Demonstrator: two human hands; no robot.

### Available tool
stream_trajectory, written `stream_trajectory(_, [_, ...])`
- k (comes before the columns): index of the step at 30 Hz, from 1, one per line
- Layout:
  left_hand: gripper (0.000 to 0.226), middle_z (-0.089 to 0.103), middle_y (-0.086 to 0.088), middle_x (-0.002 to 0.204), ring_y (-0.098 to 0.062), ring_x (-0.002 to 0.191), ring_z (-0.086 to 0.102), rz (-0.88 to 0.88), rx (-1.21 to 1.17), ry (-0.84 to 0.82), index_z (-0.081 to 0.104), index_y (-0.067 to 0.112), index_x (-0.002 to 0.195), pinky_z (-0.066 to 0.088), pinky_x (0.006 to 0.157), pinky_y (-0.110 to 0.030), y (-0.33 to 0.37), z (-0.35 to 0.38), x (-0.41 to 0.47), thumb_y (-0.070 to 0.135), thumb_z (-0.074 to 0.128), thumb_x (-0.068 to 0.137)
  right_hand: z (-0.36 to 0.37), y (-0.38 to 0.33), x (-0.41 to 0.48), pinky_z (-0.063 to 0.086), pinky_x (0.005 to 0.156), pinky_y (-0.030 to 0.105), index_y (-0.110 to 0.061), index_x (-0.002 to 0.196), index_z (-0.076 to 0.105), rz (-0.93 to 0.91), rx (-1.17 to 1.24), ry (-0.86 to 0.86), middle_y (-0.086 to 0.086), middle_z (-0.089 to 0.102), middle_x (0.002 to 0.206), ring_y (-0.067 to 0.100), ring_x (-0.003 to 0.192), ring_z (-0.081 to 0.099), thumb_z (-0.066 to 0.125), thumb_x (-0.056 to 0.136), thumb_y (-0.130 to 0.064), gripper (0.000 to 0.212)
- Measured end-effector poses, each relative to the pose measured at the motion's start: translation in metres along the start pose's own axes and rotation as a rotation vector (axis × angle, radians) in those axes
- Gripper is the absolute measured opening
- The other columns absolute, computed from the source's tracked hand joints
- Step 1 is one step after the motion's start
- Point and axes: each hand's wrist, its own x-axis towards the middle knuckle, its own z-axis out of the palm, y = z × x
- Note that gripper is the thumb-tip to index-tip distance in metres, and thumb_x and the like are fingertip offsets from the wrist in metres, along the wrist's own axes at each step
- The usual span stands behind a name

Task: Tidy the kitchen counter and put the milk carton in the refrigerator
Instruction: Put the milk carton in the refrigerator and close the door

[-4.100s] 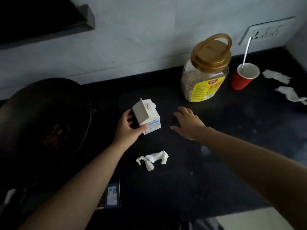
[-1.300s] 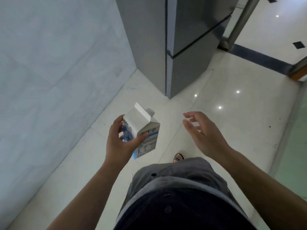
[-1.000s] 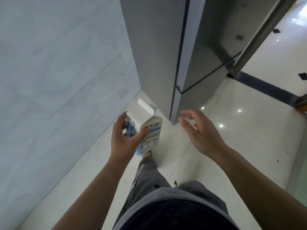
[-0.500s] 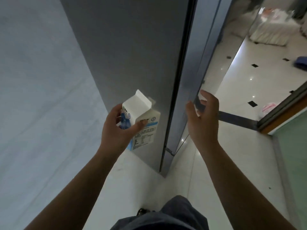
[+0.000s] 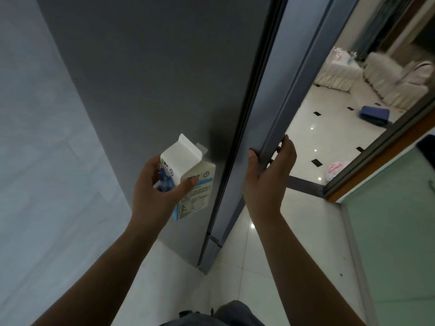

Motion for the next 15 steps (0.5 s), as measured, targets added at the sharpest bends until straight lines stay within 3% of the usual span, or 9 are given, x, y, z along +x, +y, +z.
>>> stream_trajectory(3, [0.042, 0.055, 0.021, 0.099, 0.001, 0.089, 0.056, 0.000, -0.009, -0.021, 0.047, 0.031, 0.104, 0.046, 0.065, -0.019, 0.001, -0.001, 0.002, 0.020, 0.071, 0.073, -0.006, 0.002, 0.001, 0.043, 0.100, 0.026, -0.008, 0.142, 0.025, 0.013, 0.005, -0.052, 0.011, 0.034, 0.147, 0.022, 0.132, 0.038, 0.063, 0.086, -0.022, 0.069])
stream_trajectory(9, [0.044, 0.056, 0.021, 0.099, 0.000, 0.086, 0.057, 0.004, 0.005, -0.021, 0.048, 0.025, 0.108, 0.045, 0.065, -0.018, 0.006, -0.002, 0.008, 0.020, 0.072, 0.072, -0.008, 0.002, -0.001, 0.045, 0.101, 0.045, -0.016, 0.145, 0.020, 0.000, 0.053, -0.065, 0.008, 0.032, 0.150, 0.022, 0.135, 0.036, 0.061, 0.086, -0.024, 0.072])
stream_trajectory(15, [0.040, 0.057, 0.019, 0.096, 0.002, 0.083, 0.058, 0.024, -0.001, -0.063, 0.047, 0.035, 0.099, 0.044, 0.055, -0.012, 0.013, 0.002, 0.003, 0.017, 0.071, 0.073, -0.009, -0.003, -0.003, 0.047, 0.099, 0.039, -0.014, 0.143, 0.026, -0.011, 0.054, -0.023, 0.005, 0.039, 0.145, 0.012, 0.130, 0.041, 0.062, 0.086, -0.016, 0.067])
